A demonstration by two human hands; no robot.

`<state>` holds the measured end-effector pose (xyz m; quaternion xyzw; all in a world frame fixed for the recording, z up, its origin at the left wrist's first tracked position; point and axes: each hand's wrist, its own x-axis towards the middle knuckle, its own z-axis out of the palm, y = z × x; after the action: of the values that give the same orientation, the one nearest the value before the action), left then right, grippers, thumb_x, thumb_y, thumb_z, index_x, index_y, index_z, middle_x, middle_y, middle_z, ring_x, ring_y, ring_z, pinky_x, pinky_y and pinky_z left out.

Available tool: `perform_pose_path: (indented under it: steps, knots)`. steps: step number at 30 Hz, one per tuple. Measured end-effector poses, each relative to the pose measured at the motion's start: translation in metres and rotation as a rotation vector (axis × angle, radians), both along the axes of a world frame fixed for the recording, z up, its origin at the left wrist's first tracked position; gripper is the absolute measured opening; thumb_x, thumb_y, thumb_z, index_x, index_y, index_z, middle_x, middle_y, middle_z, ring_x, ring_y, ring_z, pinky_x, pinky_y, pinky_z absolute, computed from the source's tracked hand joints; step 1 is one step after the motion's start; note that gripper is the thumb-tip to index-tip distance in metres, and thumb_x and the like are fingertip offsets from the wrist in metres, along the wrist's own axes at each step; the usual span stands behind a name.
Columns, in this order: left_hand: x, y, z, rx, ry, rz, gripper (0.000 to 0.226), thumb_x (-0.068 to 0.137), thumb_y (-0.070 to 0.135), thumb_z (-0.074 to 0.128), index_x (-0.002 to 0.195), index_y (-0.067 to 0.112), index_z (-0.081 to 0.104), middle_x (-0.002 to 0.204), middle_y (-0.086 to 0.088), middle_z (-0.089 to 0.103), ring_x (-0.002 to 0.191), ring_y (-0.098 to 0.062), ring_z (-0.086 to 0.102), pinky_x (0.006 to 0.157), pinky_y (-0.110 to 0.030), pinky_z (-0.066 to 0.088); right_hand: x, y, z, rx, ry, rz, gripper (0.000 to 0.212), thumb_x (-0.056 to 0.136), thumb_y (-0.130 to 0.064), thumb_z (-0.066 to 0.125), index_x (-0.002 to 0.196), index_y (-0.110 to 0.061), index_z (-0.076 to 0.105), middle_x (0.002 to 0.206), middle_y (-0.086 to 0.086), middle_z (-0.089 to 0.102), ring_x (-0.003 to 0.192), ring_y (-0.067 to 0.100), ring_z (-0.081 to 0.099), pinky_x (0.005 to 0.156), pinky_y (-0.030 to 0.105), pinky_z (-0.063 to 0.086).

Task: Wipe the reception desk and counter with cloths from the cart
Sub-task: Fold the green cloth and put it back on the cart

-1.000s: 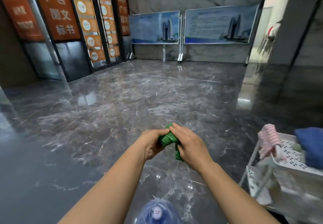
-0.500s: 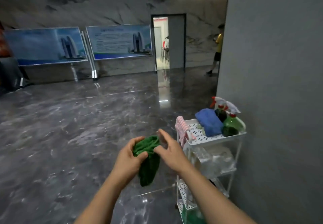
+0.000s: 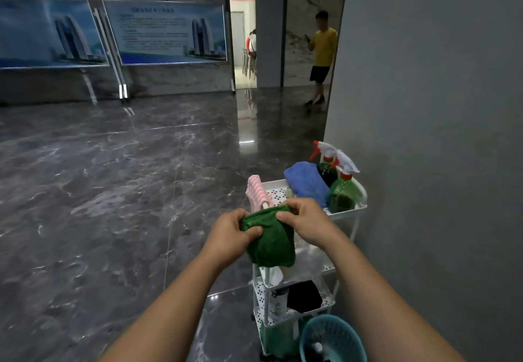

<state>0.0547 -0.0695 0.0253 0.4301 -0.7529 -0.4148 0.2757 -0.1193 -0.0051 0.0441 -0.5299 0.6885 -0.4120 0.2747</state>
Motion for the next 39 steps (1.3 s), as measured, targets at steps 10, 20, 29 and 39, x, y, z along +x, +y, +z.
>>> perform_pose_path:
  steps: [10,20,29,39]
  knots:
    - [-0.117,-0.064,-0.021,-0.408,-0.608,-0.022,0.022,0.089,0.043,0.059,0.103,0.027,0.059,0.105,0.001,0.067,0.103,-0.024,0.06,0.083,-0.033,0.036,-0.106,-0.064,-0.031,0.233,-0.012,-0.094,0.017,0.093,-0.013,0.063,0.076,-0.017,0.062,0.07,0.007,0.066,0.053,0.02,0.063,0.051,0.029,0.051]
    - [-0.17,-0.119,-0.041,-0.56,-0.86,-0.024,0.028,0.09,0.041,0.055,0.111,0.025,0.061,0.11,0.002,0.067,0.113,-0.022,0.051,0.1,-0.039,0.024,-0.144,-0.13,-0.074,0.285,-0.164,-0.167,0.019,0.095,-0.005,0.058,0.077,-0.012,0.059,0.072,0.013,0.066,0.054,0.02,0.066,0.05,0.027,0.051]
    - [-0.172,-0.111,-0.05,-0.398,-0.82,-0.215,0.038,0.078,0.054,0.064,0.11,0.033,0.064,0.11,0.013,0.065,0.116,-0.015,0.045,0.101,-0.04,0.021,-0.151,-0.132,-0.095,0.368,0.099,-0.022,0.022,0.087,-0.009,0.06,0.105,-0.022,0.056,0.092,0.0,0.057,0.096,0.03,0.066,0.088,0.043,0.053]
    - [-0.16,-0.102,-0.047,-0.373,-0.683,-0.139,0.022,0.081,0.043,0.067,0.099,0.031,0.072,0.102,0.014,0.071,0.107,-0.009,0.056,0.103,-0.035,0.022,-0.148,-0.132,-0.08,0.507,0.316,0.134,0.015,0.09,-0.025,0.056,0.081,-0.022,0.067,0.098,0.004,0.071,0.095,0.025,0.066,0.087,0.04,0.054]
